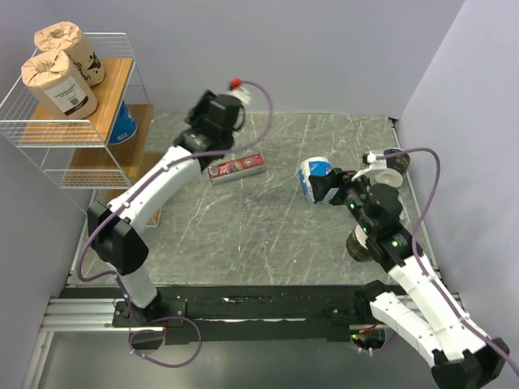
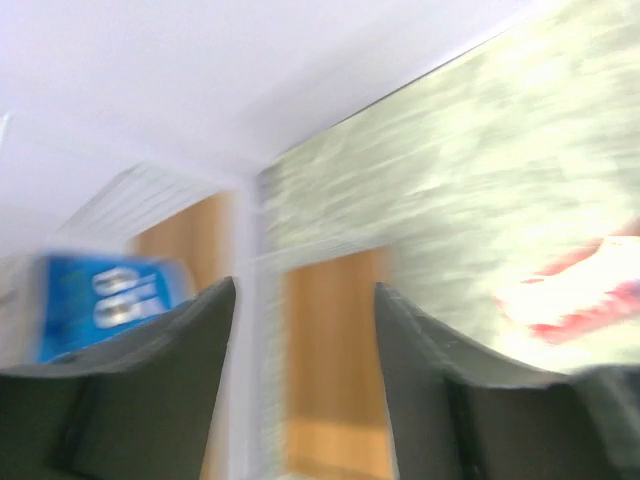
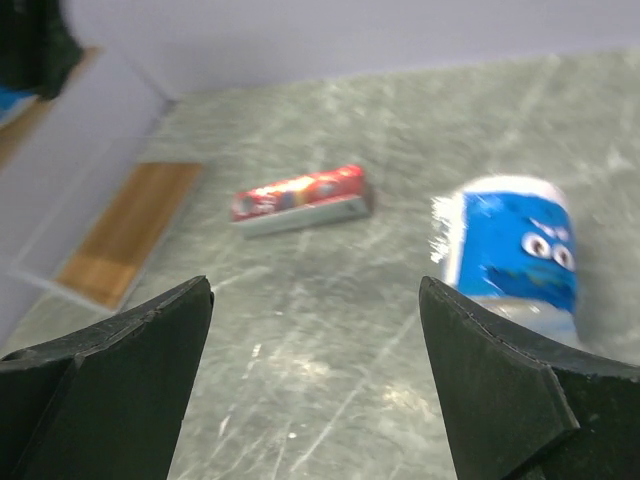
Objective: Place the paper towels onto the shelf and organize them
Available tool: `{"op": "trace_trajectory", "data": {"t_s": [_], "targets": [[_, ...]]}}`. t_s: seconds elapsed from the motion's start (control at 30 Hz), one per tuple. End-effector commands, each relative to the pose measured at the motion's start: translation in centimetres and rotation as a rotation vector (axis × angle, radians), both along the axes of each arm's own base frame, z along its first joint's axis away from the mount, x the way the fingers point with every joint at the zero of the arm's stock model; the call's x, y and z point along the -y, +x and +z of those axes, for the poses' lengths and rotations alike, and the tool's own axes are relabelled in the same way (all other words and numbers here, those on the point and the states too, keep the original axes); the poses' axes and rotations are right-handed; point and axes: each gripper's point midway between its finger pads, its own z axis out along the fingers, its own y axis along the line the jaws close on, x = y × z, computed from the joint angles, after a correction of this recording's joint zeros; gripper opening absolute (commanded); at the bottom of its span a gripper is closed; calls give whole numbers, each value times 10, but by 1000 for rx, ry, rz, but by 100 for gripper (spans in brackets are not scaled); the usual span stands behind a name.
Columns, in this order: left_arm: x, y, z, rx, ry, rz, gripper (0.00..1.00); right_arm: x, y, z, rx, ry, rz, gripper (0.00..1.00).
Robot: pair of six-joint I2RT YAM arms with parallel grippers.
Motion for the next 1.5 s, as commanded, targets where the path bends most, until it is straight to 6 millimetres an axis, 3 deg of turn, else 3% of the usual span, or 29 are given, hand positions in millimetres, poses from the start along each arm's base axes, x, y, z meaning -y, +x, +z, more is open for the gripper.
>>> {"op": "trace_trajectory", "data": {"t_s": [0.0,0.03,0.17,0.3,0.33,0.37,0.4,0.43,0.5,0.53,0.6,0.7,0.83,1.2,1.47], "targets": [[56,-30,52,103,-278,-214,70,18,21,-15,-110,28,-154,90],[74,-36,52,86,-326,-293,75,21,27,-26,-166,76,-191,90],[99,-59,48,65,-461,-423,99,30,38,-48,-251,219,-286,89],[111,-80,45,18,-562,-504,96,44,47,-80,-372,414,-399,90],[114,-85,30,-11,-578,-511,97,42,53,-80,-359,456,-390,90],[120,-89,33,4,-616,-551,96,42,56,-82,-355,492,-388,90],[116,-100,44,33,-647,-582,97,37,55,-92,-378,529,-380,90],[117,-105,29,11,-656,-589,96,35,60,-95,-379,546,-378,89],[110,-114,41,65,-680,-614,97,37,62,-105,-411,566,-405,89],[108,-116,31,58,-676,-605,97,39,62,-112,-429,566,-424,89],[102,-121,40,101,-702,-604,96,41,63,-120,-415,609,-441,90],[104,-125,37,87,-719,-616,96,40,66,-122,-393,665,-438,90],[103,-125,36,86,-715,-608,96,37,72,-139,-431,678,-451,90],[96,-127,39,118,-720,-591,96,38,93,-162,-447,691,-496,90],[95,-126,39,125,-721,-586,97,37,112,-164,-397,657,-480,85]]}}
